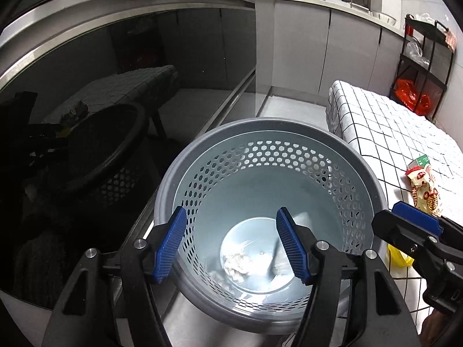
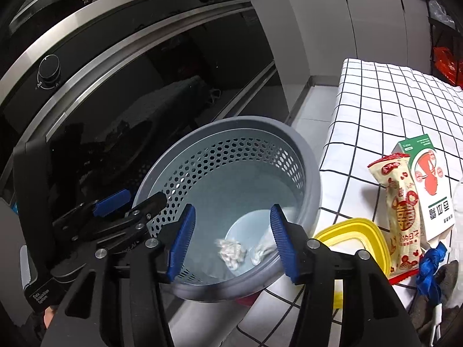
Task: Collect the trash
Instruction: 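Open the right tool to drop the tissue into the wastebasket, then move the right tool back to the clear plastic bag on the table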
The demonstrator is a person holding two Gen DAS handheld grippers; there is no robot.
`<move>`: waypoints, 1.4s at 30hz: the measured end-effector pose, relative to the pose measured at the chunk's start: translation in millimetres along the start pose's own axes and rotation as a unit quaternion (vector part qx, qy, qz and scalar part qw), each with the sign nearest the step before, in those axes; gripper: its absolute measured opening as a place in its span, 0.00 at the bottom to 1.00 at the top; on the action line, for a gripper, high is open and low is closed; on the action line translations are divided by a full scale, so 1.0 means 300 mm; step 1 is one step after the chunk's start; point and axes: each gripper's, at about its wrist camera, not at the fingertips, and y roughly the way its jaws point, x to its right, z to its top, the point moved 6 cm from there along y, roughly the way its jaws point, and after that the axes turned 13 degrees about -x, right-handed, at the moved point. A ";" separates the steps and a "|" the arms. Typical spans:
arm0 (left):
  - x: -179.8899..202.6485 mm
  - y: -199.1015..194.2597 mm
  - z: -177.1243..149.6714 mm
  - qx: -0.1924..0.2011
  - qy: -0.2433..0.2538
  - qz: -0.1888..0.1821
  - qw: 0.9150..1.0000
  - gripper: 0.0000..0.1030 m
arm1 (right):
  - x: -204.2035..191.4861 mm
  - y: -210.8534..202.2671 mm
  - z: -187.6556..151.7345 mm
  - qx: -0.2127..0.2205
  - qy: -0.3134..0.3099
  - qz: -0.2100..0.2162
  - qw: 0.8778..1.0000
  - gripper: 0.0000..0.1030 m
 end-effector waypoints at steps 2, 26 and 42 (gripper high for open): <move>0.002 -0.003 -0.001 0.000 0.000 0.000 1.000 0.62 | -0.002 -0.006 -0.001 0.002 -0.001 -0.001 1.000 0.50; 0.025 -0.173 -0.098 0.020 0.011 -0.016 1.000 0.62 | -0.001 -0.217 -0.205 0.037 0.028 -0.037 0.998 0.55; 0.279 -0.295 -0.251 0.021 0.078 -0.088 0.993 0.66 | 0.199 -0.466 -0.476 0.071 0.101 -0.124 0.985 0.61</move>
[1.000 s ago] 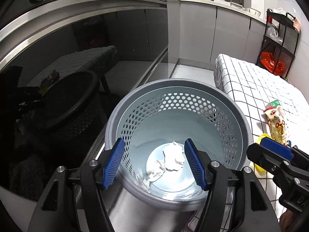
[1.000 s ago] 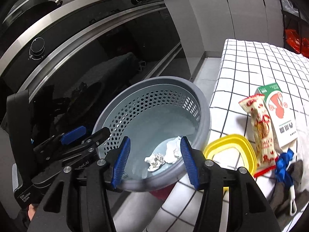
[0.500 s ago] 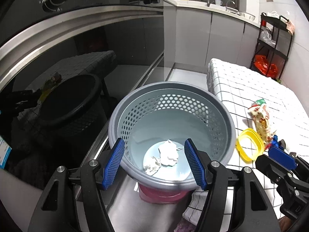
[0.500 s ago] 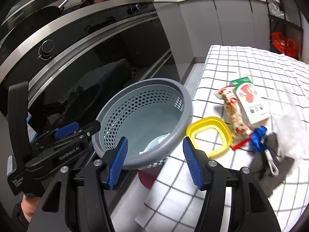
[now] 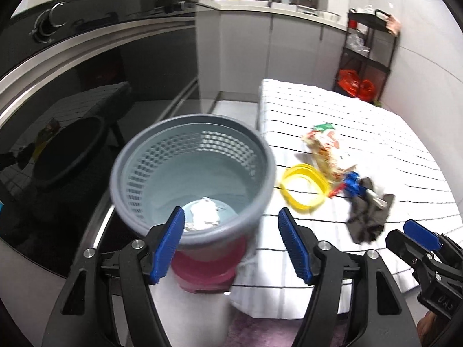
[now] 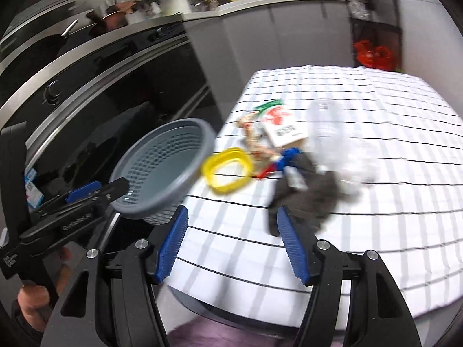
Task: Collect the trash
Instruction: 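Move the right tool back to the clear plastic bag on the table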
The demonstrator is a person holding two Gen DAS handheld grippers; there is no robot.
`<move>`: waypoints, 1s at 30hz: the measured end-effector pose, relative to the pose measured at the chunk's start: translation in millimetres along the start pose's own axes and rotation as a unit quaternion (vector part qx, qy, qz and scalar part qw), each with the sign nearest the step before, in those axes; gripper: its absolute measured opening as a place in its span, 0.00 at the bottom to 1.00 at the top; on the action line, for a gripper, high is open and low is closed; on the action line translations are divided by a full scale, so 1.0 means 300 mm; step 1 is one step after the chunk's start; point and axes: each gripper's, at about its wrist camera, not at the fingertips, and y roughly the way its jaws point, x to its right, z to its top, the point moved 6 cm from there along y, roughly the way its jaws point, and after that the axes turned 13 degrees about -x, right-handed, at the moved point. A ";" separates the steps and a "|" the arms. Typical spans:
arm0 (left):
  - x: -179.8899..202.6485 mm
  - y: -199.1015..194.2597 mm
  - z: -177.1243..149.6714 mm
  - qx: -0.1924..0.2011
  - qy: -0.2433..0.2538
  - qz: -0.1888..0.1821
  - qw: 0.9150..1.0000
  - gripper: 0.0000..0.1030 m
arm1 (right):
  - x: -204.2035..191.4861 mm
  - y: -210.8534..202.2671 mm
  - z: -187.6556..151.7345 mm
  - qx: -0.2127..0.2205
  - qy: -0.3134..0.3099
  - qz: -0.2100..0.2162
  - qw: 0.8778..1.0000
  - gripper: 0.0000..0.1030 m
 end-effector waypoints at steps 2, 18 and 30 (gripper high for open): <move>0.036 0.000 -0.013 -0.001 0.008 -0.005 1.000 0.66 | 0.045 -0.021 -0.021 0.004 0.012 -0.013 1.000 0.62; 0.158 0.075 -0.070 -0.024 0.033 -0.012 0.999 0.69 | 0.236 0.031 -0.066 -0.009 0.044 -0.053 0.998 0.62; 0.172 0.139 -0.071 -0.044 0.038 -0.003 0.998 0.69 | 0.368 0.049 0.079 0.021 0.081 -0.075 0.994 0.62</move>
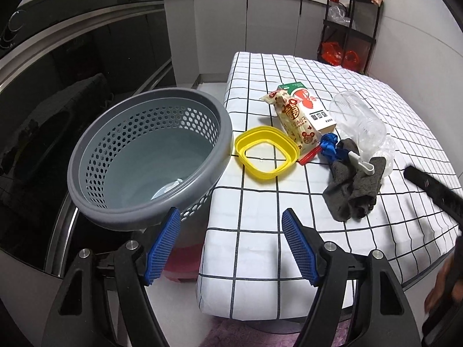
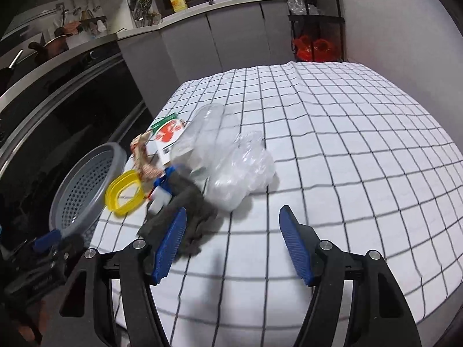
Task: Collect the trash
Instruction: 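Move the right tool back to the clear plastic bag on the table, then close the right tool on the clear plastic bag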
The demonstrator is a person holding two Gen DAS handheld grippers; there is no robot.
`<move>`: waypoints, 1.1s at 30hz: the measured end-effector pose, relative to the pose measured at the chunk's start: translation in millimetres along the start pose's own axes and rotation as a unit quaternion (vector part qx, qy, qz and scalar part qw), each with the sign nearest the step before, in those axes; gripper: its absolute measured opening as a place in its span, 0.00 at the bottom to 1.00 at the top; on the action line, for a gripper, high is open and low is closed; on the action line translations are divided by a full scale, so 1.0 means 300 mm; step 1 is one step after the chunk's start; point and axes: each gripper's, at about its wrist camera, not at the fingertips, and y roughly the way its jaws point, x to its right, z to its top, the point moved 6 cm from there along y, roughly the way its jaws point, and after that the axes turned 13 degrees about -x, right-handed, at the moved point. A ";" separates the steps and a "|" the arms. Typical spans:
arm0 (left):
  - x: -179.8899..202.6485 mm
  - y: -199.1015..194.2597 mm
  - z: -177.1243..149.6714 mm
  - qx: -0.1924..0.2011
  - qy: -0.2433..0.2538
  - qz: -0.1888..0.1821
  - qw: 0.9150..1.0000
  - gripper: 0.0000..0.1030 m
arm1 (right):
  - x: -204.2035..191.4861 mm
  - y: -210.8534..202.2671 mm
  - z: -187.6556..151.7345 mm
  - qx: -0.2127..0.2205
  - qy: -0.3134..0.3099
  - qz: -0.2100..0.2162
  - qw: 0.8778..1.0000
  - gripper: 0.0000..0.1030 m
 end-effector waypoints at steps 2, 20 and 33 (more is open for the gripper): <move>0.002 0.005 0.001 -0.001 0.001 0.002 1.000 0.69 | 0.009 0.022 0.025 -0.003 0.007 0.001 1.000 0.62; 0.015 0.032 0.003 -0.010 0.006 0.005 1.000 0.69 | 0.003 0.165 0.077 -0.052 0.002 -0.005 0.999 0.50; 0.076 0.014 0.002 -0.005 0.019 -0.014 1.000 0.72 | 0.080 0.043 0.022 -0.020 0.029 0.019 0.999 0.26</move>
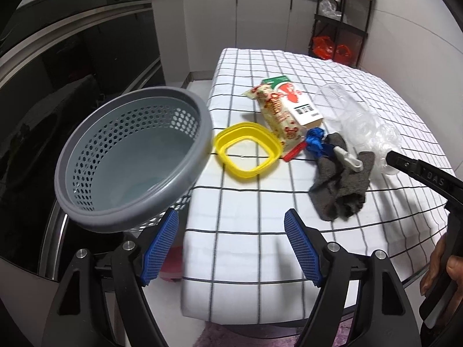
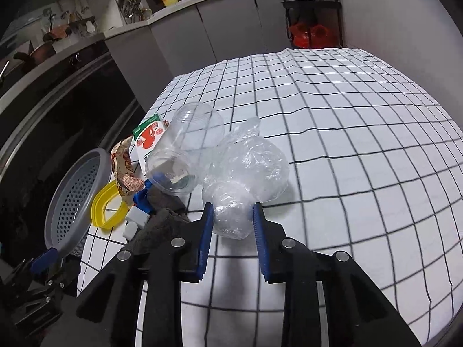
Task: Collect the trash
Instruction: 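Close the right tool on the clear plastic bag, then grasp the blue-and-white plastic clip with the left tool while the right tool holds the bag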
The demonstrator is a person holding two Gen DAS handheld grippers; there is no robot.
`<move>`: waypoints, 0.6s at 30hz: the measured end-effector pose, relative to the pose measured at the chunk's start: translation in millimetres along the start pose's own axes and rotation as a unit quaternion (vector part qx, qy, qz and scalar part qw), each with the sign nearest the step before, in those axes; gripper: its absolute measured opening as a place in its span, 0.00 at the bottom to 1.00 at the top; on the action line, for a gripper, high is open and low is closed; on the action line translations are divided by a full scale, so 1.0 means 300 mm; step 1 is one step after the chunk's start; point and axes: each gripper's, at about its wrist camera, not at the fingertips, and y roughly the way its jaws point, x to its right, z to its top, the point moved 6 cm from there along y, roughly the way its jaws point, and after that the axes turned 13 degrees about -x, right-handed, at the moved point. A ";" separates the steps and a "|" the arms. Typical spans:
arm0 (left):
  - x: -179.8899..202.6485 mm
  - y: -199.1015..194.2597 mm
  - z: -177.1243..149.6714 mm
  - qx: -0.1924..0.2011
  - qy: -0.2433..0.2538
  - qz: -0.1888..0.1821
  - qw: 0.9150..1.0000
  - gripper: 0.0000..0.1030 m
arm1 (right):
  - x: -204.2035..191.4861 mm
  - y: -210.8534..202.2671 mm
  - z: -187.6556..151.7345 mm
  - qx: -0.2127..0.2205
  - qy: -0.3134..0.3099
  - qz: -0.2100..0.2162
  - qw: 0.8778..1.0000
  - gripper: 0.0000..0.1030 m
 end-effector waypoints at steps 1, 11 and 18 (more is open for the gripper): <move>0.008 -0.001 0.001 0.001 0.002 -0.003 1.000 0.72 | 0.013 -0.016 -0.009 0.004 0.005 0.002 1.000 0.26; 0.097 0.002 0.055 0.007 0.006 -0.039 0.999 0.75 | 0.123 -0.126 -0.112 0.017 0.038 0.013 0.999 0.26; 0.210 0.027 0.159 0.021 0.016 -0.048 0.999 0.78 | 0.116 -0.140 -0.120 0.023 0.033 0.015 0.999 0.26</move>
